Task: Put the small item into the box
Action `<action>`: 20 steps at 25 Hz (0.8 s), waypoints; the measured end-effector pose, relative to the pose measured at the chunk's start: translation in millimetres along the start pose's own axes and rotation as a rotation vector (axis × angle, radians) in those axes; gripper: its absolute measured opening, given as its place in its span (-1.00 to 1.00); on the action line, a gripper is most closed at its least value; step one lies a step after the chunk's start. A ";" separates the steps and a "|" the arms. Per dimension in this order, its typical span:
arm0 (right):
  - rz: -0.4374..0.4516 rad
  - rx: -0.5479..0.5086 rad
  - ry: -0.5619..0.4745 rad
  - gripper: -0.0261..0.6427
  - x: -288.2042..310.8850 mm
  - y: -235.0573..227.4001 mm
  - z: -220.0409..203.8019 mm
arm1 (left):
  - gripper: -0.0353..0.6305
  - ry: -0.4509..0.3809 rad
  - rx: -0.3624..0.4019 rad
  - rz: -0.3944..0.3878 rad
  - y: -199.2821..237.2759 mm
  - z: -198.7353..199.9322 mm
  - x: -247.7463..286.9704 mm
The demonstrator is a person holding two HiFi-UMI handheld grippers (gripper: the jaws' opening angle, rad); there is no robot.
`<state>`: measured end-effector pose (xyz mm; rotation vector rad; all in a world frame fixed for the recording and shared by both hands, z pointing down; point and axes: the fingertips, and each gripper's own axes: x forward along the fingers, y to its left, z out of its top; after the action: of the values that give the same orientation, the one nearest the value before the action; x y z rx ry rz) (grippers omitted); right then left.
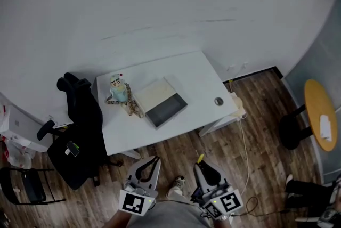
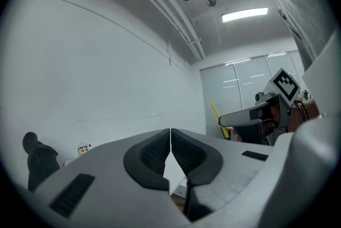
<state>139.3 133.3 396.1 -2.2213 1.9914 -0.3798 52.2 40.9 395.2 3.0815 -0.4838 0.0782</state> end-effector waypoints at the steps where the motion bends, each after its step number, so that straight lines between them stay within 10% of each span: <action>1: 0.008 0.000 0.003 -0.67 0.5 -8.1 1.6 | -0.78 -0.002 -0.003 0.013 -1.6 0.3 5.8; 20: 0.092 -0.027 0.081 -0.67 63.6 -86.1 13.8 | -0.78 0.029 -0.023 0.184 31.8 -10.5 61.6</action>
<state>231.5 79.5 411.9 -2.1529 2.1436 -0.4408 100.5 -7.9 409.4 3.0003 -0.7601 0.1188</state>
